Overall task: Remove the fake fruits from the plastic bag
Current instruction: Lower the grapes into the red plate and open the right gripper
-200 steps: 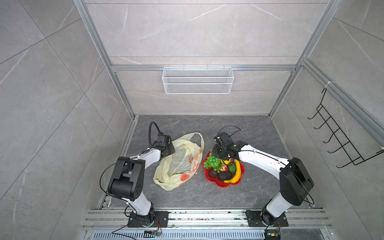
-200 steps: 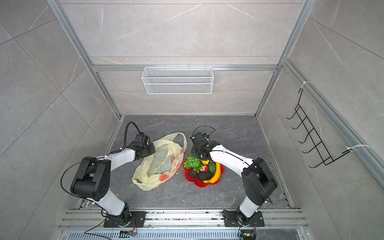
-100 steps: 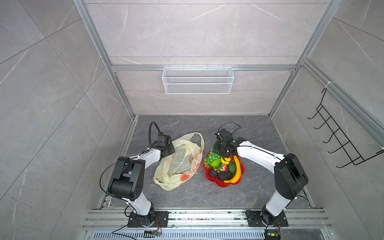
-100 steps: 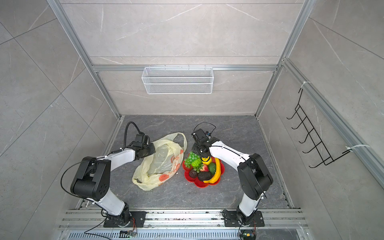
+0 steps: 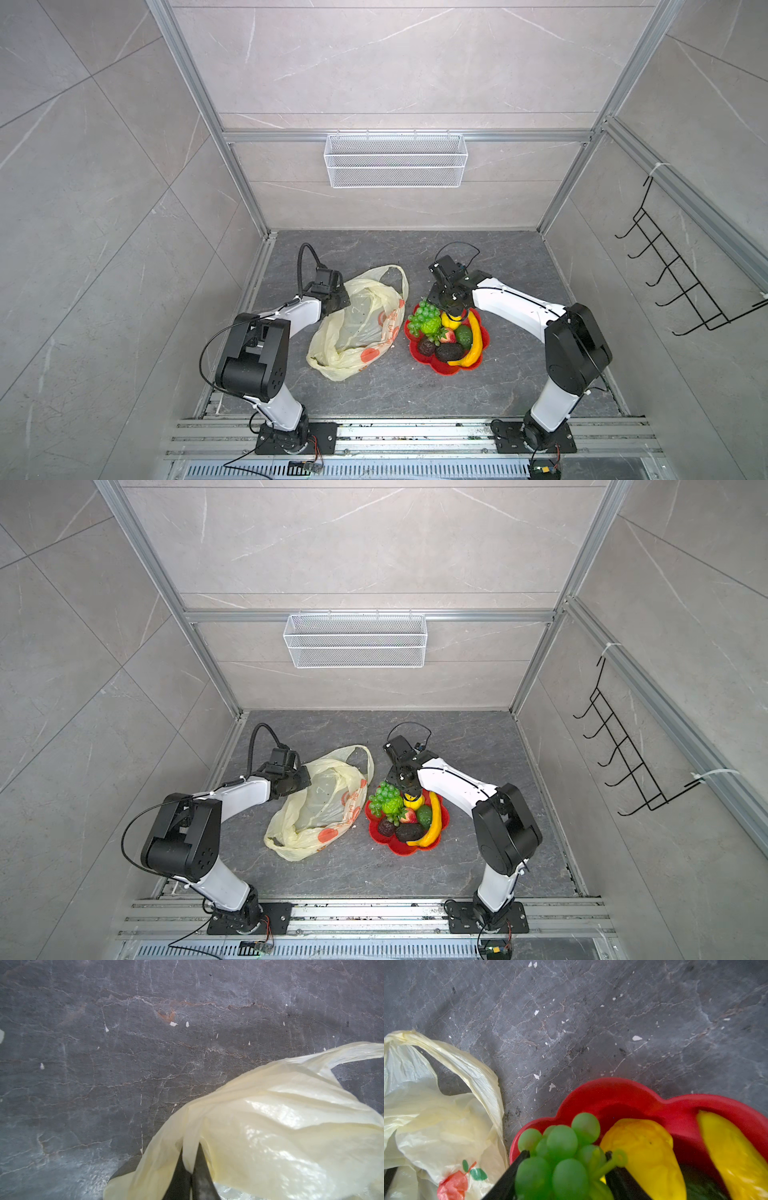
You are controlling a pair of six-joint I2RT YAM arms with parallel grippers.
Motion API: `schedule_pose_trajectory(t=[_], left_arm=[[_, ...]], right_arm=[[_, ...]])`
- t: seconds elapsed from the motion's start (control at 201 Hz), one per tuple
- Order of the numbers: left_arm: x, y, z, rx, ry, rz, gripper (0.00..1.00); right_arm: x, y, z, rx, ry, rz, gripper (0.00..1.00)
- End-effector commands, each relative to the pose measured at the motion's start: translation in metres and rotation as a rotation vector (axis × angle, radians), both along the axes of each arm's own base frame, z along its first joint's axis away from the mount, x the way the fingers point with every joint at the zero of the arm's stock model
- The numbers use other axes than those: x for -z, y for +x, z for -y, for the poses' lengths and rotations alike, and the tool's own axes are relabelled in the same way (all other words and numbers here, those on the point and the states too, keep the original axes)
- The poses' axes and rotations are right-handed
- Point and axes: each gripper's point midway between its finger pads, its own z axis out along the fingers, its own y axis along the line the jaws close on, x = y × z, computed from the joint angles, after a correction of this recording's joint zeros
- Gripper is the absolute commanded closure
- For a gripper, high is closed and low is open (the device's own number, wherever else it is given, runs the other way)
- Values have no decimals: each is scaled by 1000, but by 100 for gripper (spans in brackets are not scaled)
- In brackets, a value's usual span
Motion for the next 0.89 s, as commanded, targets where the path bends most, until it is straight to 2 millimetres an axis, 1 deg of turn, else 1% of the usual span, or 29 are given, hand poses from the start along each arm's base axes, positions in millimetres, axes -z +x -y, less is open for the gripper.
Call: schedule_pose_trajectory(t=[0.0,0.179,0.319,0.398,0.563,0.647,0.772,0.886], left_arm=[[-6,7,1,21,0,32,100],[-8,7,1,21,-1,34,100],[-7,7,1,21,0,33,100],[-8,7,1,22,0,34,100],[-7,8,2,23,-1,33,100],[-9,9,3,25,-5,39,100],[-18,17,9,49,-19,48,100],[-28,26,14,59,-29,60,100]], right_arm=[[4,2,5,12,-37,-26,40],[10,9,3,6,-49,-43,41],[12,7,4,6,-61,-51,42],[8,5,8,13,-59,-37,42],[-9,3,13,6,-65,1,40],[-16,1,18,5,-82,14,34],[-27,-2,25,3,-96,39,26],[-36,-4,31,-3,-117,60,21]])
